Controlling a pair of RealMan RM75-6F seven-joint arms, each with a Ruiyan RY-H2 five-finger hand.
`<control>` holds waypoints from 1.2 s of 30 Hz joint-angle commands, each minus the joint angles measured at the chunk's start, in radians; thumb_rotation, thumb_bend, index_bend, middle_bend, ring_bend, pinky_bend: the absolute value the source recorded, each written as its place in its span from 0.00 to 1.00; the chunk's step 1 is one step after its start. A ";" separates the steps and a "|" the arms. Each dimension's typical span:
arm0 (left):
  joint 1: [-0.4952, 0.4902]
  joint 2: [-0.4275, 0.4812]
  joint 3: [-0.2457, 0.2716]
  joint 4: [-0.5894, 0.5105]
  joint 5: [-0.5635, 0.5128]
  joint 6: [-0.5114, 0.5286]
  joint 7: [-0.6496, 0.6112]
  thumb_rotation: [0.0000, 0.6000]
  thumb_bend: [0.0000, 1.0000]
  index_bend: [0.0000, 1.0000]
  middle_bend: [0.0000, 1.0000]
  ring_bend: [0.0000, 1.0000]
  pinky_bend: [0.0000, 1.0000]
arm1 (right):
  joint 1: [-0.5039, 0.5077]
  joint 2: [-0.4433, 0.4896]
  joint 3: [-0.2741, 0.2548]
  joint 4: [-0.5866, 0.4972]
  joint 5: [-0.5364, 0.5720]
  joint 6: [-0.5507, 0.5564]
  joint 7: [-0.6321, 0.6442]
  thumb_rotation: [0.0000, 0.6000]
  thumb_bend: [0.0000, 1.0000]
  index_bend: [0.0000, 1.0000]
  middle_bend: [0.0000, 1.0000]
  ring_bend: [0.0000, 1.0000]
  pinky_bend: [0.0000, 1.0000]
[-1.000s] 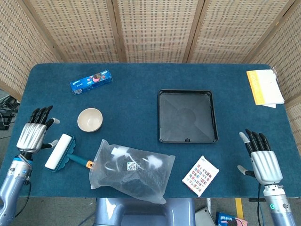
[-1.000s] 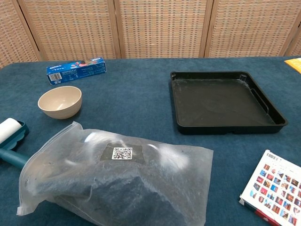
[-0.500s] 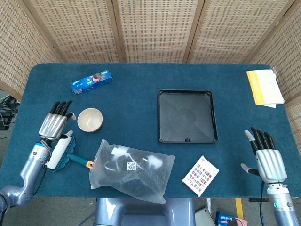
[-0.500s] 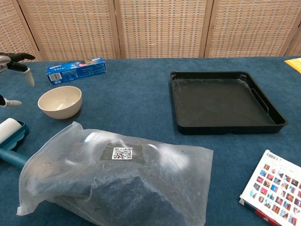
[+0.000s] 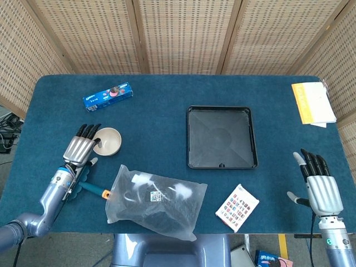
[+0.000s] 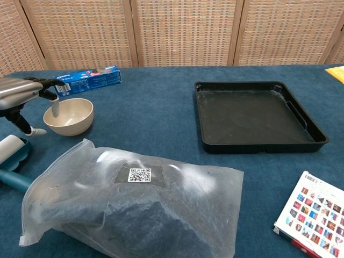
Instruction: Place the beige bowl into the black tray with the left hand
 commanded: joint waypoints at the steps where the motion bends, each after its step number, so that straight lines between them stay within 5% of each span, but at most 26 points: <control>1: -0.010 -0.008 0.003 0.007 -0.007 -0.006 0.014 1.00 0.26 0.48 0.00 0.00 0.00 | 0.000 0.000 0.001 0.002 0.001 0.001 0.002 1.00 0.17 0.00 0.00 0.00 0.00; 17: -0.047 -0.062 0.013 0.068 -0.058 -0.037 0.062 1.00 0.28 0.57 0.00 0.00 0.00 | -0.004 0.003 0.003 0.004 0.001 0.008 0.015 1.00 0.17 0.00 0.00 0.00 0.00; 25: -0.048 -0.075 0.018 0.088 -0.059 -0.024 0.056 1.00 0.55 0.63 0.00 0.00 0.00 | -0.004 0.001 0.001 0.005 -0.002 0.008 0.013 1.00 0.17 0.00 0.00 0.00 0.00; 36: -0.040 -0.084 0.027 0.100 -0.031 0.028 0.032 1.00 0.57 0.64 0.00 0.00 0.00 | -0.004 0.000 -0.003 0.004 -0.008 0.008 0.008 1.00 0.17 0.00 0.00 0.00 0.00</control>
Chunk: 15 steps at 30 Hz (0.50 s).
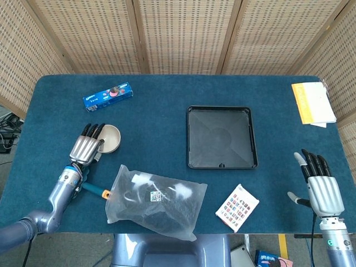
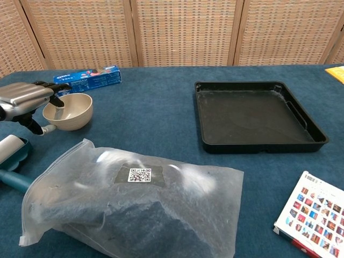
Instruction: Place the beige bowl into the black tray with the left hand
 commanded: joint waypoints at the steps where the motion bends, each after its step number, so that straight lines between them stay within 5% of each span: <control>1: -0.001 0.003 0.002 -0.003 0.008 0.007 -0.005 1.00 0.57 0.64 0.00 0.00 0.00 | 0.000 -0.001 -0.001 0.000 0.000 -0.001 -0.001 1.00 0.17 0.00 0.00 0.00 0.00; 15: -0.077 0.016 -0.045 -0.032 0.017 -0.014 0.004 1.00 0.57 0.65 0.00 0.00 0.00 | 0.009 -0.009 0.015 0.037 0.047 -0.035 0.023 1.00 0.17 0.00 0.00 0.00 0.00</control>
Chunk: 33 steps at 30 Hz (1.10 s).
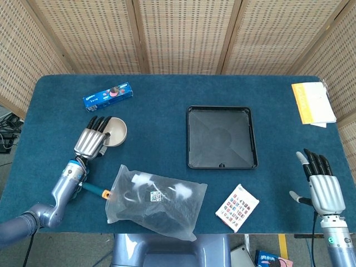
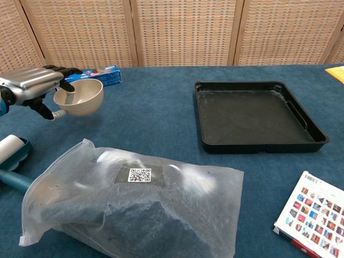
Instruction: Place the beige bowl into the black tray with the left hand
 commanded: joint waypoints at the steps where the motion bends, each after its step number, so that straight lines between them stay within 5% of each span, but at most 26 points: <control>1: -0.028 -0.006 -0.017 -0.002 -0.006 -0.020 0.010 1.00 0.57 0.65 0.00 0.00 0.00 | 0.002 -0.001 0.005 0.008 0.010 -0.006 0.007 1.00 0.17 0.00 0.00 0.00 0.00; 22: -0.320 -0.119 -0.159 0.047 -0.037 -0.143 0.095 1.00 0.57 0.66 0.00 0.00 0.00 | 0.005 0.003 0.050 0.073 0.107 -0.047 0.094 1.00 0.17 0.00 0.00 0.00 0.00; 33: -0.552 -0.254 -0.226 0.230 -0.078 -0.270 0.108 1.00 0.56 0.66 0.00 0.00 0.00 | 0.006 0.004 0.062 0.101 0.144 -0.076 0.132 1.00 0.17 0.00 0.00 0.00 0.00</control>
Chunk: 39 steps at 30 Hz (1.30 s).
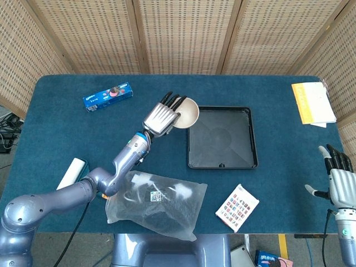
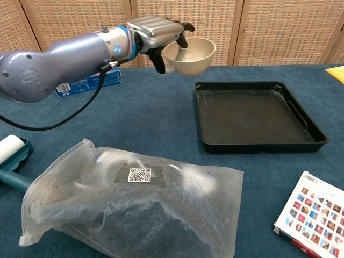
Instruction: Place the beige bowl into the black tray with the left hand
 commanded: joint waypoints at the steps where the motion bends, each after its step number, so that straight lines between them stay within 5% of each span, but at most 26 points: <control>1: -0.085 -0.061 -0.024 0.085 -0.015 -0.055 -0.006 1.00 0.56 0.66 0.00 0.00 0.00 | 0.001 0.000 0.005 0.009 0.009 -0.008 0.009 1.00 0.17 0.00 0.00 0.00 0.00; 17: -0.308 -0.248 -0.003 0.365 0.014 -0.196 -0.112 1.00 0.56 0.67 0.00 0.00 0.00 | -0.002 0.001 0.021 0.045 0.040 -0.024 0.060 1.00 0.17 0.01 0.00 0.00 0.00; 39: -0.368 -0.361 0.073 0.510 0.049 -0.269 -0.157 1.00 0.56 0.67 0.00 0.00 0.00 | -0.011 0.010 0.029 0.040 0.029 -0.001 0.079 1.00 0.17 0.01 0.00 0.00 0.00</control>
